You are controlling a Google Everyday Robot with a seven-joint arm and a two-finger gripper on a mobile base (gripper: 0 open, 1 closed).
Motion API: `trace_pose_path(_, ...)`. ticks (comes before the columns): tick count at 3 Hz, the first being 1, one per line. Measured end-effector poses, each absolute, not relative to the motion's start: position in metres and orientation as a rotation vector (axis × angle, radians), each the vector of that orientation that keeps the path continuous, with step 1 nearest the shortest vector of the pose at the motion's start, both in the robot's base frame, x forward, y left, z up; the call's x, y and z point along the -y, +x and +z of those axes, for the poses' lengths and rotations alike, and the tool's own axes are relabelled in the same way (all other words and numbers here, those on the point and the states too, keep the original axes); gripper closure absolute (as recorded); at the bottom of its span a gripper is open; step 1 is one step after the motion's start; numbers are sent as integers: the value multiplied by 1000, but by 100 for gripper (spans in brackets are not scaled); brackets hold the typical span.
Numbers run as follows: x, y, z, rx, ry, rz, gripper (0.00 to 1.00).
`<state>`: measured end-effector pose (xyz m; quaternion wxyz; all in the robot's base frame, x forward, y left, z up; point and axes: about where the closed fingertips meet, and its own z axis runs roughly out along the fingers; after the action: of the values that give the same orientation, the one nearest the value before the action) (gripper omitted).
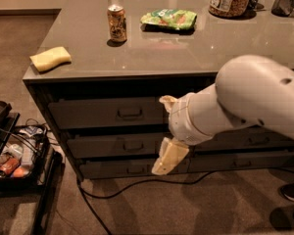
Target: Open top drawer
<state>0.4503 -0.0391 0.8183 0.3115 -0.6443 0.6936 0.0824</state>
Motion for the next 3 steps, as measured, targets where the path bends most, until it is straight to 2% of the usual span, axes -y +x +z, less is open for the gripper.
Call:
trace_pose_path(1, 38, 467, 825, -1801, -1647, 160, 0)
trace_pose_path(3, 38, 469, 825, -1803, -1622, 166, 0)
